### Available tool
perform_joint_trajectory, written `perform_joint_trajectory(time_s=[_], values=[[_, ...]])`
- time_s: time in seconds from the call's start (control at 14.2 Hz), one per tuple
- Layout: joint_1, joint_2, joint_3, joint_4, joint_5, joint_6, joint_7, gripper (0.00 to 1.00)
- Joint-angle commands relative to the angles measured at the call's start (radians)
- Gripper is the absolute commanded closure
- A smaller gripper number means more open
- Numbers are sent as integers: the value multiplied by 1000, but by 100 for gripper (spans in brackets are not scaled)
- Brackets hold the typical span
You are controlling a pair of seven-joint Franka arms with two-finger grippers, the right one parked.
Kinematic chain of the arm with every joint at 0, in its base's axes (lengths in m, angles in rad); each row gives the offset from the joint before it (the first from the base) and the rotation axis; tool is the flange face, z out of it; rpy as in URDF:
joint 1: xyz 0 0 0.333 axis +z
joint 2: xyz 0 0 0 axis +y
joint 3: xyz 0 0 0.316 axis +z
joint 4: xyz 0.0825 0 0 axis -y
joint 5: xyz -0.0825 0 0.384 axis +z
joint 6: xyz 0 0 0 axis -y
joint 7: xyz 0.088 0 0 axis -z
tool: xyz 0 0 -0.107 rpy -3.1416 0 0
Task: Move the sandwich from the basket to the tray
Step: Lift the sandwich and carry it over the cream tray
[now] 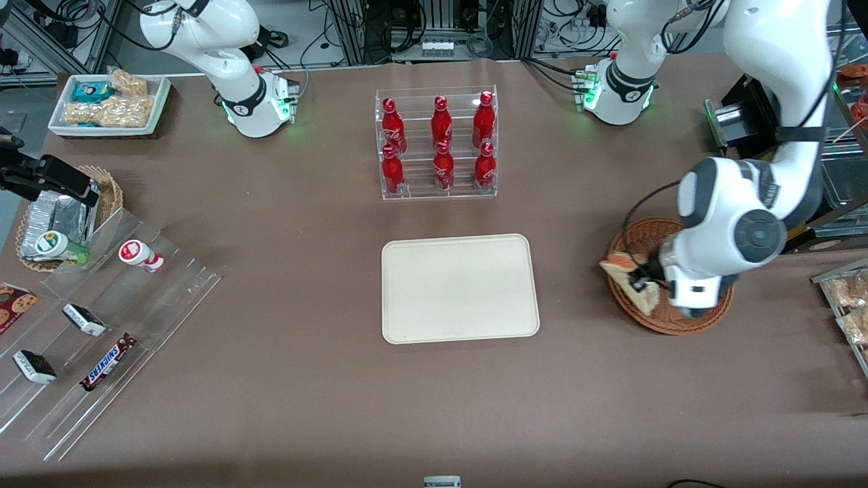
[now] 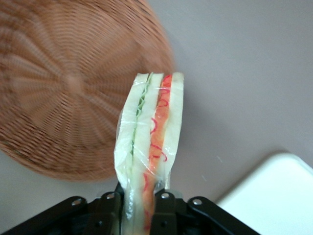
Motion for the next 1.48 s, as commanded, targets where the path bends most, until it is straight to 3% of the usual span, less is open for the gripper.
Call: perform_joint_trajectory(time_s=[0.0, 0.14, 0.42, 0.63, 0.77, 0.99, 1.41], values=[[-17, 24, -104, 11, -11, 67, -7, 92], [-55, 64, -152, 46, -3, 115, -1, 92], [-209, 199, -152, 190, 17, 127, -1, 92], [-294, 274, -153, 232, 101, 180, -20, 92], [-345, 318, -149, 253, 114, 260, -53, 92], [-370, 387, -147, 316, 190, 277, -56, 92], [-390, 441, -147, 335, 196, 282, -57, 88]])
